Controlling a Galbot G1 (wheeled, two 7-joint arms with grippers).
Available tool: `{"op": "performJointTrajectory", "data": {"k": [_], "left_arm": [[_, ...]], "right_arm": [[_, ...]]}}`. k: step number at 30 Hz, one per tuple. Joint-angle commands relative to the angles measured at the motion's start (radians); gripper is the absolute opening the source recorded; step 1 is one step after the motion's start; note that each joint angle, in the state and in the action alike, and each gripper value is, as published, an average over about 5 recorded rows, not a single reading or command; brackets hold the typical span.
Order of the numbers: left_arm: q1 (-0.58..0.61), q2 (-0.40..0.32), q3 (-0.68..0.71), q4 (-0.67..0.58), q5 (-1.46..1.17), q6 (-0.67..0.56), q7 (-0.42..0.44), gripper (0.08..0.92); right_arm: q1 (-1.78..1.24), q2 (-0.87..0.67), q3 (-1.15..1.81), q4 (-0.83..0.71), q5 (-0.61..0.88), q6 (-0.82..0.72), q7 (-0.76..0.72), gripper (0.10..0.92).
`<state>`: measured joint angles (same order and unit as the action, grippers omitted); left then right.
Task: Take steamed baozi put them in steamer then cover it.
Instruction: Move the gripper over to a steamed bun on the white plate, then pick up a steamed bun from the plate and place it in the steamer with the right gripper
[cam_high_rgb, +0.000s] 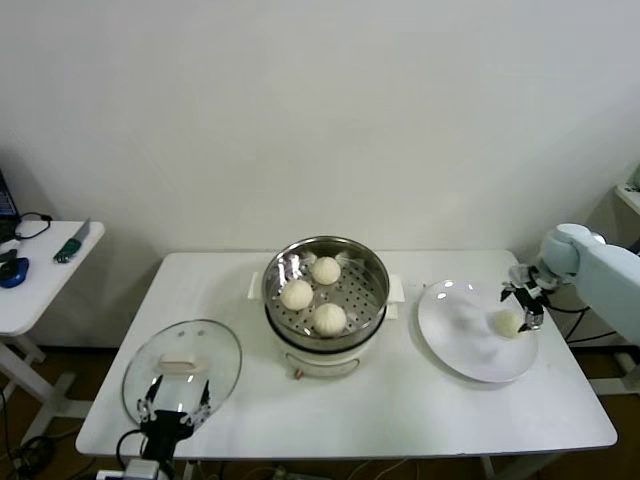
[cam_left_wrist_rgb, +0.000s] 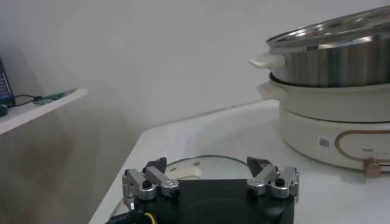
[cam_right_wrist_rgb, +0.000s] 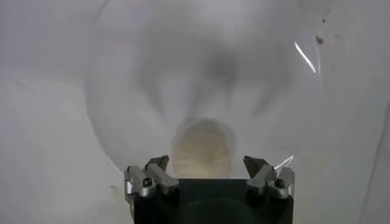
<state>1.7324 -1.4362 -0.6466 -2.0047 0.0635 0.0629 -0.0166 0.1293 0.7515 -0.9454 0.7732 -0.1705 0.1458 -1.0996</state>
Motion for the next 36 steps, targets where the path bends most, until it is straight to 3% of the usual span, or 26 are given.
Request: {"op": "performJointTrajectory", "data": {"k": [1,20,31,36], "left_arm": [[-0.004,-0.001,0.0,0.006,0.002,0.001,0.0,0.823],[-0.009,-0.002,0.004,0.012,0.002,-0.003,-0.001,0.823],[-0.006,-0.005,0.004,0.011,0.001,-0.005,-0.001,0.823],[-0.005,-0.006,0.005,0.008,0.001,-0.005,0.0,0.823]], "right_arm": [[-0.093,0.082,0.138,-0.176,-0.101,0.011,-0.01,0.823],[-0.097,0.144,0.207,-0.257,-0.169,0.056,-0.006,0.82],[-0.077,0.147,0.197,-0.261,-0.152,0.058,-0.027,0.72],[-0.007,0.128,0.087,-0.224,-0.04,0.026,-0.032,0.681]]}}
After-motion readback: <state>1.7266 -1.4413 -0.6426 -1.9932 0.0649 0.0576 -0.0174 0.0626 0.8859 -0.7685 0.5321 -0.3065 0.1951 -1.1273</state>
